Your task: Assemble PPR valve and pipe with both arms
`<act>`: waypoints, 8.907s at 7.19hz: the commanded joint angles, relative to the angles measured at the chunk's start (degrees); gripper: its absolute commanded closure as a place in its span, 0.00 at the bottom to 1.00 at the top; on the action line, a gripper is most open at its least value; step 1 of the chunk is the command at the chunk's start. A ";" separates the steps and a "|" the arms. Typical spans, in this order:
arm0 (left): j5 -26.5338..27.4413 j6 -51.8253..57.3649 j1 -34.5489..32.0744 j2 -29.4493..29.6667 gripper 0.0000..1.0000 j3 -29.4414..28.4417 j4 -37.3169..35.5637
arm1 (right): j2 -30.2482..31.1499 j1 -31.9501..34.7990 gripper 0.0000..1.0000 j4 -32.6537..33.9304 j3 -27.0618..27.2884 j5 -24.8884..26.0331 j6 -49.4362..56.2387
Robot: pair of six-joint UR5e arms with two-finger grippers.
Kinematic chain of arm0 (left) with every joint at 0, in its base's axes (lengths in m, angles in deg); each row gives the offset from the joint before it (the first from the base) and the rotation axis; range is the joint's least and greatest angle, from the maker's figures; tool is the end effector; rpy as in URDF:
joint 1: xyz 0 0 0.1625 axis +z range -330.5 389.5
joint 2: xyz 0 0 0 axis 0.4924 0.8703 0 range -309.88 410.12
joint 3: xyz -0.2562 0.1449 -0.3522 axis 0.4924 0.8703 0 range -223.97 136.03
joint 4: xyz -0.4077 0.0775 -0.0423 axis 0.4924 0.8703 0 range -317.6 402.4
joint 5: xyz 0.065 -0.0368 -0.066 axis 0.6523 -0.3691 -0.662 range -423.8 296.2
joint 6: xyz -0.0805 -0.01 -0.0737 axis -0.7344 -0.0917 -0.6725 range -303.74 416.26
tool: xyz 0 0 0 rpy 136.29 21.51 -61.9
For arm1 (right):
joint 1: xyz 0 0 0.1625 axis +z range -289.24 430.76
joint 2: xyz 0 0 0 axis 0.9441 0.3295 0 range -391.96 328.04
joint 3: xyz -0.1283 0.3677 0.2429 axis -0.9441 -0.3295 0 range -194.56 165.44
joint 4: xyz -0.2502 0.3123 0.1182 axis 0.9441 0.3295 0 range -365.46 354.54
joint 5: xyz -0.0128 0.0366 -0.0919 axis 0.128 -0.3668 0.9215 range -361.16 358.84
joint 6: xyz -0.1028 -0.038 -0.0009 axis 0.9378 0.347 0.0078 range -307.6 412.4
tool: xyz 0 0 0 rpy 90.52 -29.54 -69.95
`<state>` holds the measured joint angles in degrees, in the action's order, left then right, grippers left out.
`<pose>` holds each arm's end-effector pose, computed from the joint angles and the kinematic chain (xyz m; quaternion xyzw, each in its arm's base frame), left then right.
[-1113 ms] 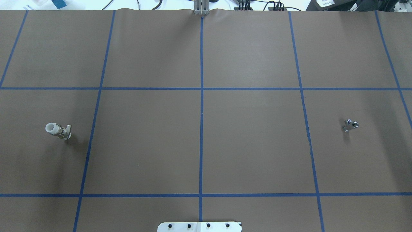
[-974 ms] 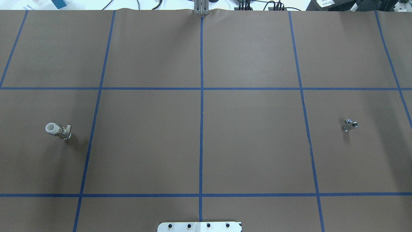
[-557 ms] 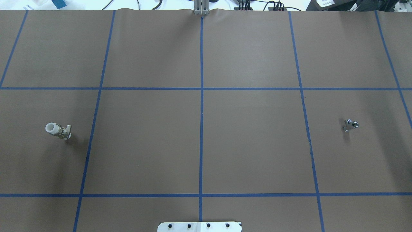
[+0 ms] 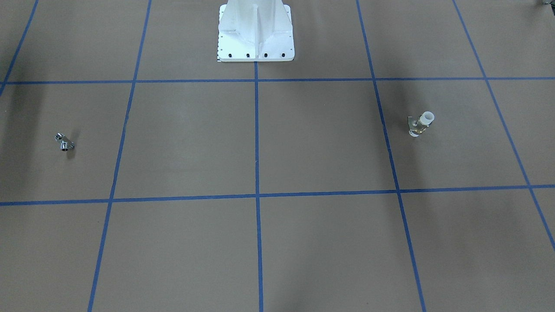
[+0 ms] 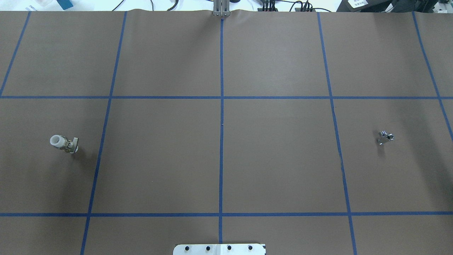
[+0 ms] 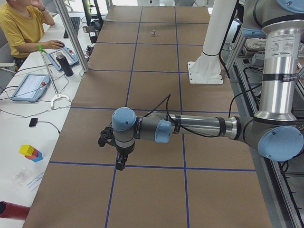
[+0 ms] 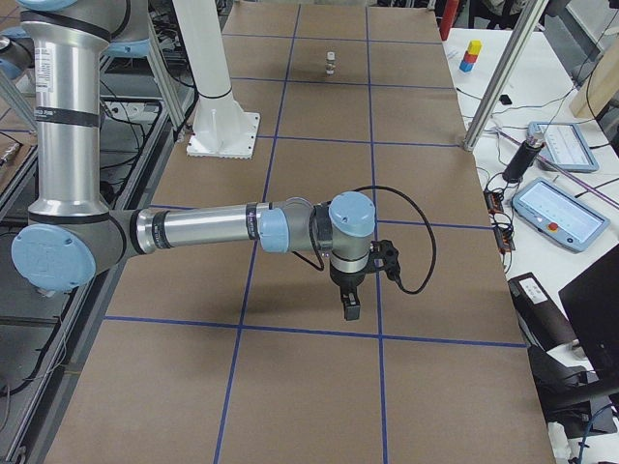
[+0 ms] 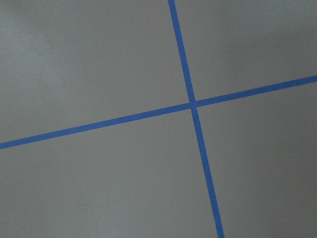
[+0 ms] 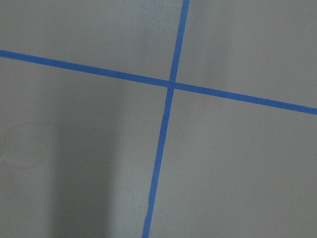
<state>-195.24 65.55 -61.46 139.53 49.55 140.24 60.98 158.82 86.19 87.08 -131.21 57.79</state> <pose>-0.0693 -0.5022 0.6633 0.1190 0.3429 0.1008 0.9263 0.0466 -0.4785 0.6321 0.0681 -0.3399 -0.0810 0.9345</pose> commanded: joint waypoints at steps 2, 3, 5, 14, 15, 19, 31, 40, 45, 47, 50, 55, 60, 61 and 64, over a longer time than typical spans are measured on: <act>-0.22 -0.07 0.00 2.34 0.00 -1.41 11.48 | -1.97 0.01 0.01 -6.92 -1.35 0.07 -0.38; -0.22 -0.41 0.00 3.74 0.00 -1.41 12.72 | -1.97 -0.08 0.01 -7.01 -1.36 0.07 -0.56; -0.14 -9.97 4.35 3.58 0.00 -1.14 21.88 | -2.14 -0.08 0.01 -10.84 -1.70 0.24 -0.73; 13.47 -53.77 40.15 -4.68 0.00 15.90 24.07 | -1.70 -0.25 0.01 -11.67 -4.52 0.68 -0.82; 13.93 -53.77 41.04 -4.60 0.00 15.73 23.81 | -1.70 -0.25 0.01 -11.67 -4.61 0.68 -0.82; 15.34 -53.51 43.59 -4.34 0.01 14.33 23.80 | -1.88 -0.25 0.01 -11.67 -4.87 1.12 -0.82; 15.34 -53.33 44.56 -4.95 0.75 14.94 23.89 | -2.06 -0.25 0.01 -11.67 -5.14 1.12 -0.91; 16.57 -58.30 47.52 23.82 1.00 12.93 -4.37 | -2.23 -0.69 0.01 -11.58 -5.49 0.86 -1.00; 22.81 -75.38 58.00 47.41 1.00 -4.81 -4.67 | -2.32 -1.31 0.01 -11.58 -5.57 0.77 -1.09; 22.81 -76.96 58.71 51.80 1.00 -8.86 -4.50 | -2.32 -1.31 0.01 -11.58 -5.57 0.68 -1.09; 23.25 -76.62 59.32 53.67 0.86 -11.87 -4.32 | -2.32 -1.31 0.01 -11.67 -5.57 0.68 -1.09; 25.43 -76.44 59.76 53.15 0.01 -11.87 -3.53 | -2.32 -1.31 0.01 -11.58 -5.66 0.77 -1.09; 26.06 -61.38 56.27 35.22 0.00 13.51 -13.35 | -2.15 -6.29 0.01 -16.28 -4.52 0.51 -10.86; 26.06 -54.71 53.12 27.91 0.00 21.80 -16.42 | -1.71 -9.19 0.01 -23.64 -4.43 0.51 -21.37; 12.99 -18.52 29.02 10.40 0.00 24.88 -16.01 | 0.48 -17.72 0.01 -31.01 -0.51 1.81 -37.16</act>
<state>-177.61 28.72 -20.68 157.34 73.95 124.22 60.36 144.71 56.78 83.90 -130.29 26.92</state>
